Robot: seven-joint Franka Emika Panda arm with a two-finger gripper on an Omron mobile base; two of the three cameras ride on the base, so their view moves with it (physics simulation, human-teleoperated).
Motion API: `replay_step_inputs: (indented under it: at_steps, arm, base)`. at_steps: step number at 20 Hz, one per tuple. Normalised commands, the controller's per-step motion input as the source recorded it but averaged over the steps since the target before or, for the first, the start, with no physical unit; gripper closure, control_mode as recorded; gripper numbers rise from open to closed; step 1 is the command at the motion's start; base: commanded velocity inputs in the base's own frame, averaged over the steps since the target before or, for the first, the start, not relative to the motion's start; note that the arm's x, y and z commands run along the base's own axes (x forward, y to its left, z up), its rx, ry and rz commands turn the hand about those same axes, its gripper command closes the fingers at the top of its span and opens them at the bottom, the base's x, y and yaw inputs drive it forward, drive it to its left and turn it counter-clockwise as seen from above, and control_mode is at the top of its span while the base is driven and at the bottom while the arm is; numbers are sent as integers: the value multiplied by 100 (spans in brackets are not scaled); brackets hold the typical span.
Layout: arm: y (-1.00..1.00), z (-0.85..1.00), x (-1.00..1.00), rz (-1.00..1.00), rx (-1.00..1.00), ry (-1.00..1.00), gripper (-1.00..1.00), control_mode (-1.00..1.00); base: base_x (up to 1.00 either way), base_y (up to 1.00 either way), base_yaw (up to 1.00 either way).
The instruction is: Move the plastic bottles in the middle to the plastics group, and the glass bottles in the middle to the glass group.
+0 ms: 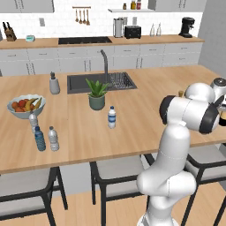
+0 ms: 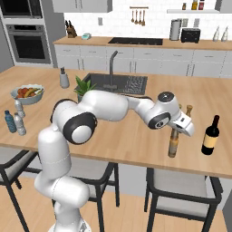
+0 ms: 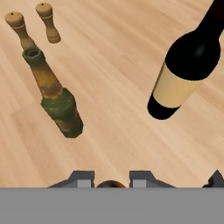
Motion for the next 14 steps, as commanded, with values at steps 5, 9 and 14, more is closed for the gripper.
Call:
replay_step_inputs:
  at_steps: [5,9,14]
  arm:
    - [0,0,0,0,0,0,-100,-100]
    - [0,0,-2,0,0,-1,-100,-100]
    - [6,18,-12,0,0,0,-100,-100]
  base:
    - [0,0,0]
    - [0,0,0]
    - [0,0,0]
